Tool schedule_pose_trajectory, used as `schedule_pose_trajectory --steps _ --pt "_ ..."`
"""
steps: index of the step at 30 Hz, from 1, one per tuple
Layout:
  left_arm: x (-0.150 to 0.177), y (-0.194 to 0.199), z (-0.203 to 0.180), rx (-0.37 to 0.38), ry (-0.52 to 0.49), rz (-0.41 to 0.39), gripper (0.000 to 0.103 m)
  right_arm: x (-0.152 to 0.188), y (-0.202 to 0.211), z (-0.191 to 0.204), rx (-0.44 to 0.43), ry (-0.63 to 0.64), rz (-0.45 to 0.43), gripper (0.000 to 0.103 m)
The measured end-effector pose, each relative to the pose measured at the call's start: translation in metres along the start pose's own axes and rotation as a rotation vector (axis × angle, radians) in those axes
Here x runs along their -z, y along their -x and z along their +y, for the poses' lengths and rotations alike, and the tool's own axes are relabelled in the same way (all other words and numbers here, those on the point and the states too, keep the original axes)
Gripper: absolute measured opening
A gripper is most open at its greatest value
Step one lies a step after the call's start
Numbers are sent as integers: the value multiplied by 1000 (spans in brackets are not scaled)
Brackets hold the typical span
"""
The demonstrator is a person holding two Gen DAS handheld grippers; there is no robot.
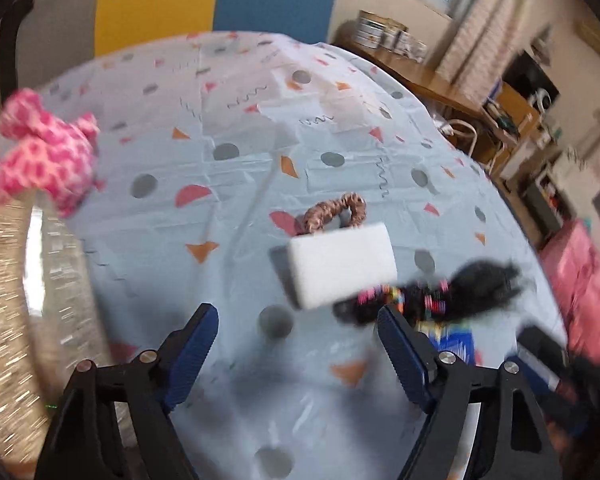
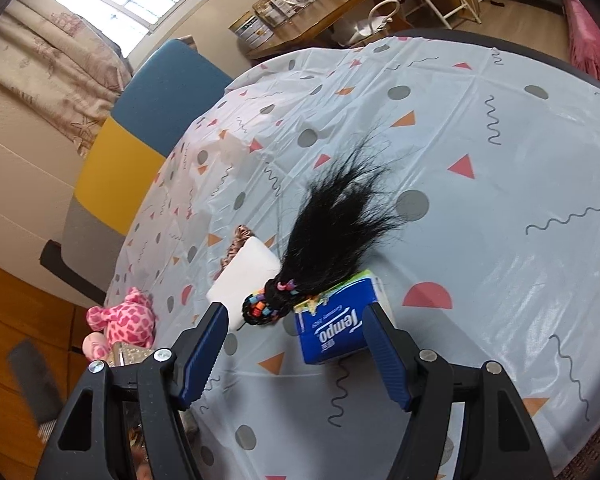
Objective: Organize soft objects
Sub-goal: 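Grasp the white sponge with the left gripper and lift it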
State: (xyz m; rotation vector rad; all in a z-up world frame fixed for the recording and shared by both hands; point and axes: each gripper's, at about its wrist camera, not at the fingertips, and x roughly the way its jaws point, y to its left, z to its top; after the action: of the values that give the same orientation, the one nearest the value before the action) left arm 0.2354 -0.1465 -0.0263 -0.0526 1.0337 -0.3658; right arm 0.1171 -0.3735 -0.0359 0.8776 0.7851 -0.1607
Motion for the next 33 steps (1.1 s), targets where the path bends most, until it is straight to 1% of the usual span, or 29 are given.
schedule_pose_trajectory --steps 3,5,7,8,9,10,11,12,13,14,16,18,20,23,25,26,27,28,29,31,33 --pt "-12 -22 1 24 55 13 84 1 -2 0 -24 -3 18 71" --pt "-19 -35 0 36 67 18 84 1 -3 0 -39 -6 30 71" --pt "-26 -51 -1 44 74 41 83 1 -5 0 -51 -11 40 71" --pt "-28 -55 1 42 80 45 78 1 -6 0 -57 -13 46 71" --pt "-29 -60 1 45 84 50 63 1 -6 0 -61 -15 50 71" --pt "-30 -66 2 55 84 63 53 1 -7 -1 -66 -19 55 72" --pt "-29 -72 3 73 85 88 35 1 -7 -2 -72 -23 61 72" --pt "-28 -76 4 90 89 105 33 1 -8 -2 -75 -27 65 72" --pt "-25 -76 5 117 97 110 29 1 -9 -3 -79 -31 70 72" --pt "-21 -73 6 137 91 97 27 1 -9 -4 -80 -34 73 72" --pt "-13 -65 4 155 65 89 22 2 -10 -4 -75 -36 76 72" --pt "-3 -56 4 175 64 96 20 2 -10 -4 -77 -36 76 72" --pt "10 -46 2 171 55 105 18 2 -9 -3 -74 -33 73 72" --pt "34 -31 -6 151 10 118 14 2 -9 -3 -73 -36 73 72" --pt "52 -27 -10 133 -10 160 15 2 -9 -4 -71 -39 74 72" --pt "62 -24 -13 103 -34 169 21 2 -9 -5 -71 -41 73 72" --pt "68 -21 -16 80 -61 170 36 2 -9 -5 -69 -41 72 72" --pt "71 -19 -18 62 -81 164 45 2 -9 -5 -66 -42 70 72" --pt "74 -16 -20 35 -105 147 57 2 -8 -5 -65 -44 68 72" --pt "72 -8 -25 3 -151 100 60 2 -7 -6 -64 -48 65 72" --pt "65 -3 -36 -36 -242 56 72 2 -7 -7 -61 -50 64 72"
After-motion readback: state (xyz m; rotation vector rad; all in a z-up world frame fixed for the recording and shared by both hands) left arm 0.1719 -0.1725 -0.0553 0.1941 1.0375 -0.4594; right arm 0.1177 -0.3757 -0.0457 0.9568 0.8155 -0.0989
